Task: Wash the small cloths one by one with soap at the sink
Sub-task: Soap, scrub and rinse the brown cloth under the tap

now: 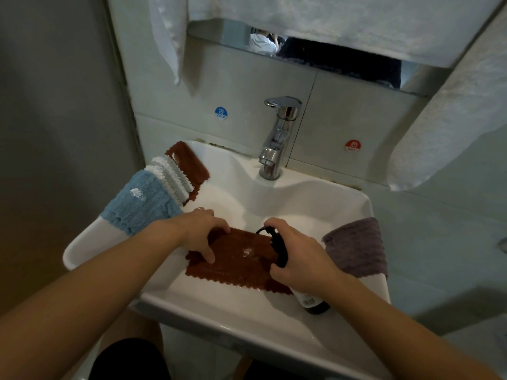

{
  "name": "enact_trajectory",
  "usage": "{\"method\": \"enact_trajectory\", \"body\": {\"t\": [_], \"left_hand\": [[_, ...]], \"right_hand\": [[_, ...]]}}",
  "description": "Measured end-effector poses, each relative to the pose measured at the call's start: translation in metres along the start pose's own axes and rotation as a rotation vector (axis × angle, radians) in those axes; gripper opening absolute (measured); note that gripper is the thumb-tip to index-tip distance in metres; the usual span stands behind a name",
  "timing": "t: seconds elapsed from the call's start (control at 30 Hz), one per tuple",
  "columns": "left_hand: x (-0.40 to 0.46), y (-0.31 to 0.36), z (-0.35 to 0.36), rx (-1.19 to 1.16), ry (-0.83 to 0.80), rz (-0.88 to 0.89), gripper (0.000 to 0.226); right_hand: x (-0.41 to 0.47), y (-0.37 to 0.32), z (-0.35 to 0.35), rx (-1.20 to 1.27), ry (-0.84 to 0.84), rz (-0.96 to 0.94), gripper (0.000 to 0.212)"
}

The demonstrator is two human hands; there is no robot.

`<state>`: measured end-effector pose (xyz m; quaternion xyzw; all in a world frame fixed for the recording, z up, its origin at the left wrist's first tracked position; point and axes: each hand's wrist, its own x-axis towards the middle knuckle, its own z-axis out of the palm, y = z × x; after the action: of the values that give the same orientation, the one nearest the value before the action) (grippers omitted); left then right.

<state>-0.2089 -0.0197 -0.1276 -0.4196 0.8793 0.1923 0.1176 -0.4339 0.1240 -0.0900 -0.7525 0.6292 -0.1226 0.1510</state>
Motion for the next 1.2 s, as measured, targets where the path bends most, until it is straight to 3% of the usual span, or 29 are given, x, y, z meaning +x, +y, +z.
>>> {"method": "enact_trajectory", "body": {"t": [0.1, 0.27, 0.63, 0.9, 1.2], "left_hand": [[0.0, 0.001, 0.0, 0.005, -0.002, 0.002, 0.086], [-0.001, 0.002, -0.001, 0.006, -0.007, -0.003, 0.085], [-0.002, 0.003, 0.0, 0.015, 0.003, -0.008, 0.085], [-0.002, 0.002, 0.001, 0.021, 0.0, -0.015, 0.085], [0.0, 0.001, 0.003, 0.015, 0.006, -0.019, 0.084]], "right_hand": [[-0.003, 0.004, -0.002, 0.045, 0.026, 0.001, 0.085], [0.0, 0.001, 0.003, 0.007, -0.011, -0.008, 0.084], [0.006, -0.006, 0.008, -0.034, 0.039, -0.043, 0.042], [0.001, 0.011, -0.001, 0.074, 0.156, 0.022, 0.059], [0.005, 0.035, -0.051, 0.293, 0.443, 0.228, 0.076]]}}
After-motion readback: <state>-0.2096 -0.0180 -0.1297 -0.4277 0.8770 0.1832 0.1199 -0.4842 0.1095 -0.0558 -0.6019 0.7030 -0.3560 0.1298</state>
